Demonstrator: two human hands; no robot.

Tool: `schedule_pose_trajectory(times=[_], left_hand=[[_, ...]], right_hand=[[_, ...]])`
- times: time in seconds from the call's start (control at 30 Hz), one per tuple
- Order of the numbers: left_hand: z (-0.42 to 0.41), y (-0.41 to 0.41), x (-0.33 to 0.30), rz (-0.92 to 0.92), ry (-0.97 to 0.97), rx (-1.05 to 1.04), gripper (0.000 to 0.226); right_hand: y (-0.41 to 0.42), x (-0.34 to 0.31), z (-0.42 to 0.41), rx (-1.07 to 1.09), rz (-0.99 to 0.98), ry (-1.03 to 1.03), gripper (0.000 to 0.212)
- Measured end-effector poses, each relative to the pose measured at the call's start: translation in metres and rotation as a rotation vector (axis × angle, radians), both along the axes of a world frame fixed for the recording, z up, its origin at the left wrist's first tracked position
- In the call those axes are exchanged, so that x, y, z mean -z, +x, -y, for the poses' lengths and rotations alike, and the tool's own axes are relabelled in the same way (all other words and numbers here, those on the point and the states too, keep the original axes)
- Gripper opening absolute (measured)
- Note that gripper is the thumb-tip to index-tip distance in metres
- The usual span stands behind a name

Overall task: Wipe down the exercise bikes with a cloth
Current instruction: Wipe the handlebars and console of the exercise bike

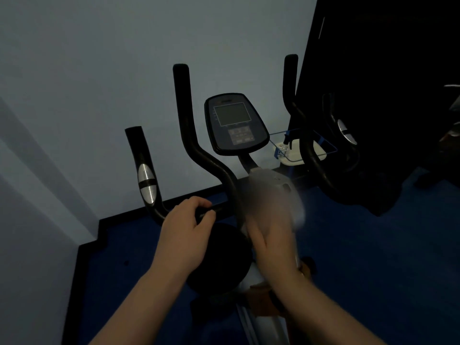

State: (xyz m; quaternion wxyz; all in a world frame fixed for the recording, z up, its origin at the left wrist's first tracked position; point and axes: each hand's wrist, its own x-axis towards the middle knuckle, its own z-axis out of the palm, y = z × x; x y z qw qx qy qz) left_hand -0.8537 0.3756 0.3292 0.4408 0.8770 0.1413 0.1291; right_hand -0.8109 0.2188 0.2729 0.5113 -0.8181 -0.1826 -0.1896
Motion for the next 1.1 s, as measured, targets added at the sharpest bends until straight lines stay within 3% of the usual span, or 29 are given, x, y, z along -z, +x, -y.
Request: schedule_pose_trajectory(times=[0.13,0.27,0.37,0.57,0.7,0.93,1.1], left_hand=[[-0.001,0.001,0.003,0.015,-0.015,-0.010,0.017],[0.000,0.001,0.002,0.007,0.007,-0.011,0.019],[-0.001,0.000,0.002,0.010,-0.001,-0.012,0.018],[0.000,0.000,0.002,0.027,0.000,-0.021,0.016],[0.000,0.001,0.001,0.006,0.003,-0.020,0.017],[0.001,0.001,0.001,0.012,0.013,-0.035,0.016],[0.001,0.001,0.000,0.000,0.025,-0.036,0.016]], right_hand=[[-0.030,0.027,-0.002,0.017,-0.091,0.091,0.014],[0.027,-0.017,-0.022,0.135,-0.028,-0.001,0.018],[0.034,-0.024,-0.018,0.049,0.041,-0.075,0.020],[0.016,-0.004,0.003,-0.081,0.163,0.038,0.018],[0.062,-0.043,-0.025,0.006,0.020,-0.059,0.025],[0.019,-0.011,0.009,-0.032,-0.022,0.036,0.019],[0.058,-0.046,-0.018,0.062,-0.092,-0.088,0.023]])
